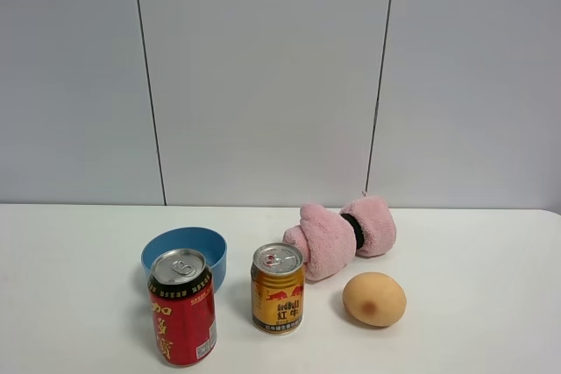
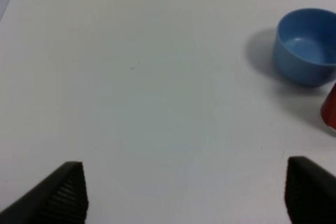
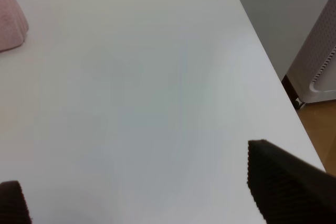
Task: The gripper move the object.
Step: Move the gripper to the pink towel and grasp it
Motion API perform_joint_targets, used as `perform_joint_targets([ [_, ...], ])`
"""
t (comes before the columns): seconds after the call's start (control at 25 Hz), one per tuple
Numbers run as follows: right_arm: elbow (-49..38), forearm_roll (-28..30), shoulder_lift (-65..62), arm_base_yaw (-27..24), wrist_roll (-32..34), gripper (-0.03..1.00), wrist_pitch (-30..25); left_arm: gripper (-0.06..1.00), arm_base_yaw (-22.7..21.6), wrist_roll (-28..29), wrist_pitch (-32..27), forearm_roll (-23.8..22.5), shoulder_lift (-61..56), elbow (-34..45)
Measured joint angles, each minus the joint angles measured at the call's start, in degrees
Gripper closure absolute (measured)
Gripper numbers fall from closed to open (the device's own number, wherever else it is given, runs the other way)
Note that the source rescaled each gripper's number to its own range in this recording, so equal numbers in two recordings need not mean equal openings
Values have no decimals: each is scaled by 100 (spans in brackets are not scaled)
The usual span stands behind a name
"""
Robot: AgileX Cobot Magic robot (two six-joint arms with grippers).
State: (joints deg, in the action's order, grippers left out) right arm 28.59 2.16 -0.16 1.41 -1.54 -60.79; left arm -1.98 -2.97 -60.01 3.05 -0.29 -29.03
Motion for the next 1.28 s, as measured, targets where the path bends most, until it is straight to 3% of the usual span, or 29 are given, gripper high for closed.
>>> perform_joint_targets([
  [0.04,0,0,0,0,0,21,0,-6,0,0,0,0,0,0],
  [1.28,0,5,0,0,5,21,0,-6,0,0,0,0,0,0],
])
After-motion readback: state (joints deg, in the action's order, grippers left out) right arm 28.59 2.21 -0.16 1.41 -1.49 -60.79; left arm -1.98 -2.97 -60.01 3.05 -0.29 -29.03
